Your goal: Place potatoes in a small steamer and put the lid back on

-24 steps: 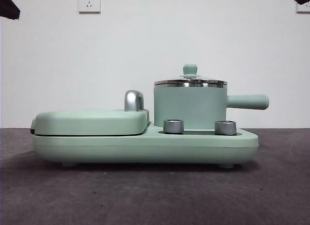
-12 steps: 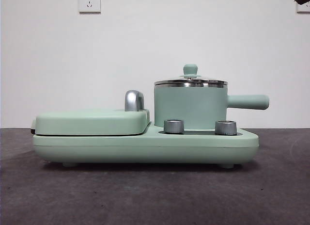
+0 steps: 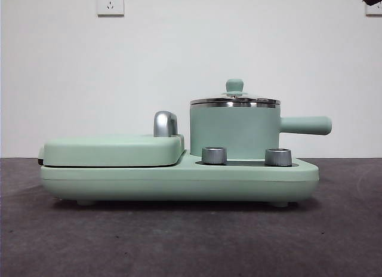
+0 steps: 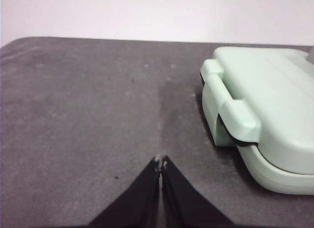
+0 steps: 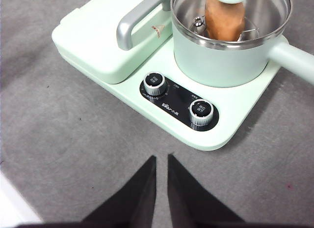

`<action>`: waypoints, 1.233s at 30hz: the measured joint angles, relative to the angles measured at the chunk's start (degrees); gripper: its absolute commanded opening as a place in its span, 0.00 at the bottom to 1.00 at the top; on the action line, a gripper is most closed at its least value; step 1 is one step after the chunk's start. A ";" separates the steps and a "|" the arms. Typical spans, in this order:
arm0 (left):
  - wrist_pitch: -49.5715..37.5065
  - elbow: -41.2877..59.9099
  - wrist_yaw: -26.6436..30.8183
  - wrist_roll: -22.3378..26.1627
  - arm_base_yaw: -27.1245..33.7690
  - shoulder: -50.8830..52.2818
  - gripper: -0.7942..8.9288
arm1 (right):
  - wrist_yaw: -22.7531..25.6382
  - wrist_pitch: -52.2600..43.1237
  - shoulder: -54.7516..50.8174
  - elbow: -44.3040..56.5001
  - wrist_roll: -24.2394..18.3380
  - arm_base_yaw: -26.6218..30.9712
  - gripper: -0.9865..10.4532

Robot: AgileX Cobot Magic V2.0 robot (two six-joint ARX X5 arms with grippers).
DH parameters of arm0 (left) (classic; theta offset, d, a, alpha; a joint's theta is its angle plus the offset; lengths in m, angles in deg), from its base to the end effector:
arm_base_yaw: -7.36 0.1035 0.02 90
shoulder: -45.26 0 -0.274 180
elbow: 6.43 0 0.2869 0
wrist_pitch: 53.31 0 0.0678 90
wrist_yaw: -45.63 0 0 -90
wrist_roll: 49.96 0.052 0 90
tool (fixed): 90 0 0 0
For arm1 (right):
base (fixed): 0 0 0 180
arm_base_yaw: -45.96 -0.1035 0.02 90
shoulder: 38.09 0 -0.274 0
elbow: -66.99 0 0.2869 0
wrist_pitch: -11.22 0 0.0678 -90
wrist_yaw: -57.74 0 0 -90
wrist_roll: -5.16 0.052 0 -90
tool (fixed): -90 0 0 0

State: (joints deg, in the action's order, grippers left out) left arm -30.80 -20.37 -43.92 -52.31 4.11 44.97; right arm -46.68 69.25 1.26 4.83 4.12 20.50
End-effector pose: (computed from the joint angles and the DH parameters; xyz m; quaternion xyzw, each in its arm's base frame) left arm 0.1430 -0.0077 0.1541 -0.0179 0.0777 -0.0228 0.9966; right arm 0.1471 0.0844 0.3203 -0.0372 0.2982 0.3278 0.8957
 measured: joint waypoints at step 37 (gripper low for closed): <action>0.02 0.02 -0.02 0.00 0.00 -0.02 0.09 | 6.25 -34.60 -39.30 46.69 -7.72 22.99 0.12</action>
State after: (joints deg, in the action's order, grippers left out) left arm -30.77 -20.35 -43.94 -52.31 4.11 44.94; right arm -40.42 34.65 -38.04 51.52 -3.60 43.50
